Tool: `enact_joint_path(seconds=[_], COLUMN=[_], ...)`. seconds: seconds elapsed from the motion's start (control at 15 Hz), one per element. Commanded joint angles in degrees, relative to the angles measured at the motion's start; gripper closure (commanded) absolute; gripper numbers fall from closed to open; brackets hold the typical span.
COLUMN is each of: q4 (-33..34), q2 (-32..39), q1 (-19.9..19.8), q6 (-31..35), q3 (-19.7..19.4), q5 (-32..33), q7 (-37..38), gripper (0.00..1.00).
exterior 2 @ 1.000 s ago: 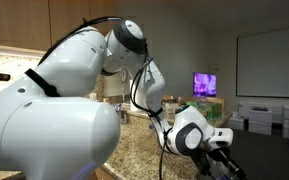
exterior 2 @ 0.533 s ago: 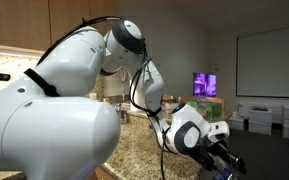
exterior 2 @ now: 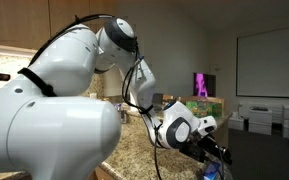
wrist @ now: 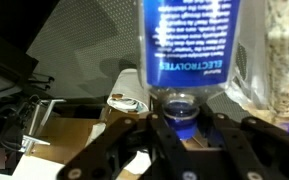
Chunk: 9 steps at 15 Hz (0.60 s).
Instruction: Put three bottles inside the bin on the floor
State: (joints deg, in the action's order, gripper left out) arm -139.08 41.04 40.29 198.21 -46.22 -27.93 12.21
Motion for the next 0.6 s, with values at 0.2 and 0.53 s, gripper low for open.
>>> enact_joint_path(seconds=[0.2,0.53], q4=[-5.89,-6.61], q2=[-2.14,-2.27], q1=[3.27,4.24], q6=[-0.01,-0.01], q3=[-3.36,-4.44], q5=[-0.20,0.30], q7=[-4.92,-5.98], gripper=[0.90,0.90])
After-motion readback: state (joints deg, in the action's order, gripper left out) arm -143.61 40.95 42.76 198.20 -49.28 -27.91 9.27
